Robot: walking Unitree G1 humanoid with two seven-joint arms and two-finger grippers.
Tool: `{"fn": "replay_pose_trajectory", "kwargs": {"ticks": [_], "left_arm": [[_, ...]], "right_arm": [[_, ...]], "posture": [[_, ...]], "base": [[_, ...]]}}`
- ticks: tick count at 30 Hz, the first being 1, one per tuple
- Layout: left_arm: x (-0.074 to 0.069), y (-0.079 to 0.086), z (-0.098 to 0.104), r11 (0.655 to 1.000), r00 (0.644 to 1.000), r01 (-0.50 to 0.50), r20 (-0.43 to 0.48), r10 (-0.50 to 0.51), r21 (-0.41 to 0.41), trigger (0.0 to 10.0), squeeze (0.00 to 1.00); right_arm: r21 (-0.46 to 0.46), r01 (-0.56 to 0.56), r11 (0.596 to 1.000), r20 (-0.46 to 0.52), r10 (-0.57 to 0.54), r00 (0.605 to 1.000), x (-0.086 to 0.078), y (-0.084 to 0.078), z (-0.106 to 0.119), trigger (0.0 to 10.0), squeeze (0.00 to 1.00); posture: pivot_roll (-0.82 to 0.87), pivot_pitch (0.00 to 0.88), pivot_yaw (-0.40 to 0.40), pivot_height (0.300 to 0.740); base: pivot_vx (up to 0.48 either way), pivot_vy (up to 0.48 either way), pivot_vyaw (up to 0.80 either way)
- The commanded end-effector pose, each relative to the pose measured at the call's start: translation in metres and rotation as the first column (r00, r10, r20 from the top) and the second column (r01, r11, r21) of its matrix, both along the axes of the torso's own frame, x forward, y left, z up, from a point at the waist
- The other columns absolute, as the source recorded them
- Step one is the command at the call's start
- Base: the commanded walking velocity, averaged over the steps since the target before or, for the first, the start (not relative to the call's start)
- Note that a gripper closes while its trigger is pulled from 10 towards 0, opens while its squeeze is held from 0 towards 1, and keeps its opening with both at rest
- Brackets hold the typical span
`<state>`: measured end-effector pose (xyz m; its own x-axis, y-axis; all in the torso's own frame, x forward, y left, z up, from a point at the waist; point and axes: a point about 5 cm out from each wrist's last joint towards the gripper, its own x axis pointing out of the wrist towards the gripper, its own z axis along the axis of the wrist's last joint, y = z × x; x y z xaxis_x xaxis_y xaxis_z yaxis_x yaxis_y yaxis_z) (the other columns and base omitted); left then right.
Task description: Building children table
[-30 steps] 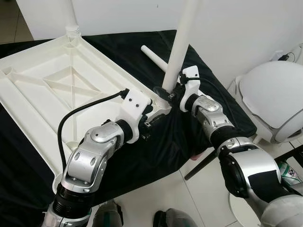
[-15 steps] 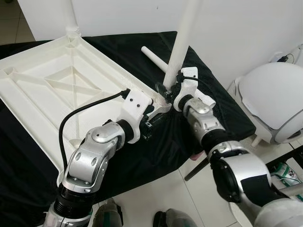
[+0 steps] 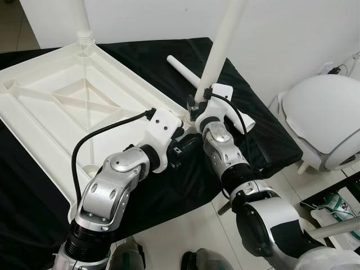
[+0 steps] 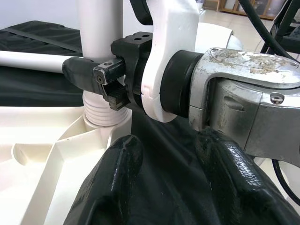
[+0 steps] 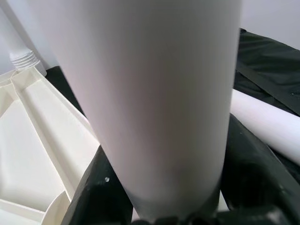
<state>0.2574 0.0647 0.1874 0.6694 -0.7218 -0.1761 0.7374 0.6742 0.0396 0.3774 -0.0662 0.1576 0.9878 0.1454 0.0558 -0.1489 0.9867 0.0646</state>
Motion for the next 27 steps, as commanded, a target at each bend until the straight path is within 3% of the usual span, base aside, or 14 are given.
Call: {"fn": "replay_pose_trajectory", "kwargs": {"ticks": [1,4,11,12,20,21,27], "left_arm": [[0.001,-0.001,-0.001,0.999,0.999,-0.047,0.007,0.047,0.007,10.0,0.00],[0.001,-0.001,-0.001,0.999,0.999,-0.047,0.008,0.047,0.006,10.0,0.00],[0.002,0.001,0.000,0.999,0.999,-0.049,0.012,0.049,0.008,10.0,0.00],[0.002,0.001,0.000,0.999,0.999,-0.049,0.013,0.049,0.009,10.0,0.00],[0.003,0.001,0.001,0.999,0.999,-0.049,0.018,0.048,0.009,10.0,0.00],[0.004,0.002,0.002,0.999,0.999,-0.048,0.021,0.048,0.009,10.0,0.00],[0.005,0.002,0.003,0.999,0.999,-0.048,0.023,0.048,0.009,10.0,0.00]], "right_arm": [[0.008,0.004,1.000,-0.002,-0.004,1.000,0.000,-0.009,-0.001,10.0,1.00],[0.019,-0.002,1.000,0.009,0.002,1.000,0.000,-0.012,0.000,10.0,1.00],[0.001,-0.145,0.989,0.042,0.145,0.989,0.000,-0.024,0.004,10.0,1.00],[-0.018,-0.201,0.979,0.036,0.201,0.979,0.001,-0.028,0.004,10.0,0.00],[-0.087,-0.320,0.943,0.030,0.324,0.946,0.001,-0.037,0.004,10.0,0.00],[-0.139,-0.432,0.891,0.007,0.437,0.899,0.002,-0.040,0.005,10.0,0.00],[-0.179,-0.513,0.839,-0.026,0.517,0.855,0.004,-0.039,0.005,10.0,0.00]], "posture": [[0.01,0.000,-0.081,0.740],[0.01,0.000,-0.081,0.740],[0.01,0.000,-0.079,0.740],[0.01,0.000,-0.078,0.740],[0.01,0.000,-0.073,0.740],[0.01,0.000,-0.068,0.740],[0.02,0.000,-0.063,0.740]], "base": [[0.000,0.000,0.00],[0.000,0.000,0.00],[0.000,0.000,0.00],[0.000,0.000,0.00],[0.000,0.000,0.00],[0.000,0.000,0.00],[0.000,0.000,0.00]]}}
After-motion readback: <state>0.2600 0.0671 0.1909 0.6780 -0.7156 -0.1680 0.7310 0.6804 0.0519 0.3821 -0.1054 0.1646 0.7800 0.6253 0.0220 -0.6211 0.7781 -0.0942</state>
